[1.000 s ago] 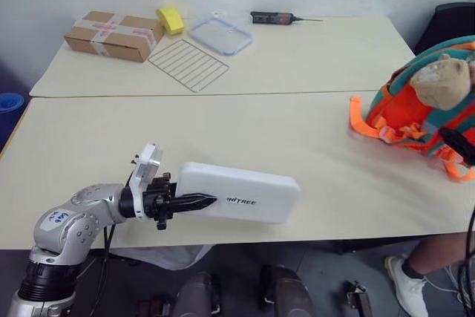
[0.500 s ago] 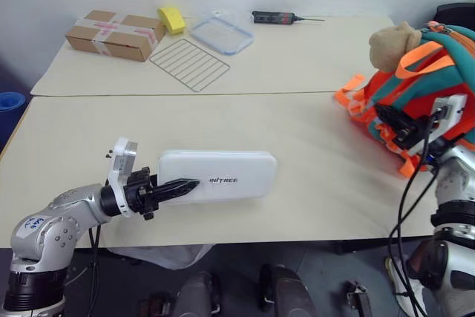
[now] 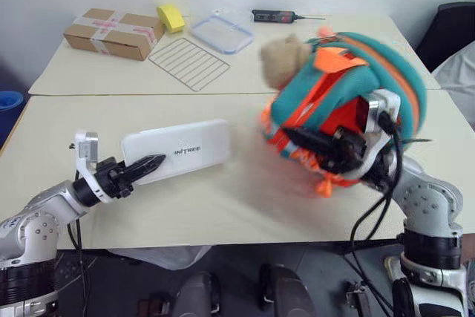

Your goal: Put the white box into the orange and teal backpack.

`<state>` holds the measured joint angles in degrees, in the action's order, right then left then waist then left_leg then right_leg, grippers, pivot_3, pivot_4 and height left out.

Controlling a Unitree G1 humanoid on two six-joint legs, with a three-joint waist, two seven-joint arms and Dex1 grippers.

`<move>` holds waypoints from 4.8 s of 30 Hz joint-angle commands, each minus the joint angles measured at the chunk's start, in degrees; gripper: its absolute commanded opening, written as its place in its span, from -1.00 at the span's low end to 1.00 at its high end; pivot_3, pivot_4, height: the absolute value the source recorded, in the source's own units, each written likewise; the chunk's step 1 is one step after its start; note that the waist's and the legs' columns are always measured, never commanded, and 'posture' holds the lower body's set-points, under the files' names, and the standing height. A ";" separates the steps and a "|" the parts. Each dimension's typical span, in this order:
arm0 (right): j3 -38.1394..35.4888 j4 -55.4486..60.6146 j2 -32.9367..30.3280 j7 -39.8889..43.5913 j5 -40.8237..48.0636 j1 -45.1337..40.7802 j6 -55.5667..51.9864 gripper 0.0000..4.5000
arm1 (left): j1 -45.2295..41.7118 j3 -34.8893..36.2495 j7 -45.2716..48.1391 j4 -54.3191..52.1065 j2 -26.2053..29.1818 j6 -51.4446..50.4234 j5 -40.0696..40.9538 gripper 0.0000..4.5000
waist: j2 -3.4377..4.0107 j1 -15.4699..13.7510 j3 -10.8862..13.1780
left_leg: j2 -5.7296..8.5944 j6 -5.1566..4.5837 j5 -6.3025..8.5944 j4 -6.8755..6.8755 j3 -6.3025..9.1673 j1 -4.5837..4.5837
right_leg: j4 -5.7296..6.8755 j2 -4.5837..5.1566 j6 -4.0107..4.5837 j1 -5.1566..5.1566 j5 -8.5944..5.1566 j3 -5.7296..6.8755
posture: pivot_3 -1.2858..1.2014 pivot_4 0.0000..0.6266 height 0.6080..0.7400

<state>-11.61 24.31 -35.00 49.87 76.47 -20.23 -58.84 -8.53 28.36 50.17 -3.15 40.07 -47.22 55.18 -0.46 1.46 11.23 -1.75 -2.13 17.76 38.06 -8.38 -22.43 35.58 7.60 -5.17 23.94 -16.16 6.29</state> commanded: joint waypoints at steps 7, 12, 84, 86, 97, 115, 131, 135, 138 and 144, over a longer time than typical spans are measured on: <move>-5.84 -0.97 -19.26 9.94 4.12 6.14 -5.90 -1.00 | 0.43 15.04 -0.52 -8.09 5.03 -6.33 18.50 -0.43 | -0.22 -0.05 -0.07 | 0.11 -0.25 0.31 0.08 -0.01 0.04 | -0.62 0.17 -0.09 -0.23 0.05 0.02 | 0.03 -0.52 1.00; -3.47 -2.98 -17.21 10.95 -0.35 3.86 -2.91 -1.00 | -2.87 12.31 -2.47 -13.77 4.95 -5.50 22.44 -0.43 | -0.25 -0.24 -0.05 | 0.09 -0.02 0.21 0.07 -0.02 0.05 | -0.57 0.11 -0.10 -0.23 0.05 0.02 | 0.03 -0.52 1.00; -3.47 -9.37 -15.29 16.37 -14.59 7.53 4.04 -1.00 | -34.51 -33.90 13.38 -9.74 -12.51 26.94 -27.62 0.51 | -0.27 -2.74 -0.04 | 0.33 -0.72 -0.03 1.14 0.32 -0.67 | -0.32 -0.10 -0.60 -0.32 0.37 0.75 | 0.03 -0.52 1.00; -3.83 -9.03 -15.03 15.98 -14.22 7.38 3.85 -1.00 | -34.79 -34.49 12.00 -9.63 -14.47 27.59 -27.73 0.51 | -0.27 -2.78 -0.04 | 0.31 -0.71 -0.03 1.14 0.27 -0.66 | -0.31 -0.14 -0.60 -0.30 0.37 0.79 | 0.03 -0.52 1.00; -5.64 -6.82 -13.41 12.50 -12.66 9.05 4.62 -1.00 | -35.09 -33.19 12.57 -7.15 -15.88 28.63 -26.00 -0.51 | -0.27 -2.82 -0.04 | 0.31 -0.73 -0.04 1.14 0.28 -0.66 | -0.32 -0.09 -0.60 -0.31 0.37 0.80 | 0.03 -0.52 1.00; -14.01 -1.69 -9.26 4.98 -9.42 21.44 7.37 -1.00 | -32.37 -31.89 15.29 20.02 0.36 50.93 -43.54 -0.82 | -0.26 -2.77 -0.05 | 0.28 -0.73 0.00 1.12 0.18 -0.64 | -0.24 -0.07 -0.58 -0.23 0.36 1.03 | 0.03 -0.52 1.00; -9.21 -0.29 -0.07 -1.48 -29.65 27.05 28.66 -1.00 | -15.91 -30.28 13.43 5.88 -5.87 31.18 -32.41 -0.42 | -0.24 -2.39 -0.08 | 0.23 -0.69 0.02 1.12 0.18 -0.61 | -0.22 0.00 -0.59 -0.23 0.36 0.97 | 0.03 -0.52 1.00; -9.57 2.60 -4.04 4.43 -36.67 30.33 36.57 -0.42 | -7.42 -24.16 12.21 -1.60 -1.21 25.34 -28.40 0.18 | -0.21 -1.97 -0.08 | 0.16 -0.62 0.05 1.12 0.16 -0.59 | -0.17 -0.02 -0.56 -0.20 0.34 0.93 | 0.03 -0.52 1.00; -17.45 -1.57 -8.15 12.76 -39.01 34.70 44.93 0.04 | 0.75 -19.37 14.21 -6.30 2.59 24.21 -25.75 0.61 | -0.21 -1.77 -0.08 | 0.14 -0.58 0.08 1.09 0.16 -0.55 | -0.20 -0.01 -0.53 -0.22 0.32 0.92 | 0.03 -0.52 1.00; -26.49 -12.00 -13.85 21.65 -41.69 39.75 50.79 0.97 | 9.98 -11.14 12.65 -8.97 4.86 30.42 -27.88 1.00 | -0.23 -2.77 -0.09 | 0.11 -0.58 0.33 1.09 0.16 -0.37 | -0.60 0.12 -0.53 -0.40 0.32 0.67 | 0.03 -0.52 1.00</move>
<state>-36.52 13.92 -48.80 69.66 35.62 19.18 -10.85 0.00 15.13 63.18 -10.54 44.29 -19.94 28.42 -0.69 -1.31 11.14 -1.68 -2.62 18.17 39.10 -8.21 -22.69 34.98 7.72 -5.62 23.46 -15.88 6.75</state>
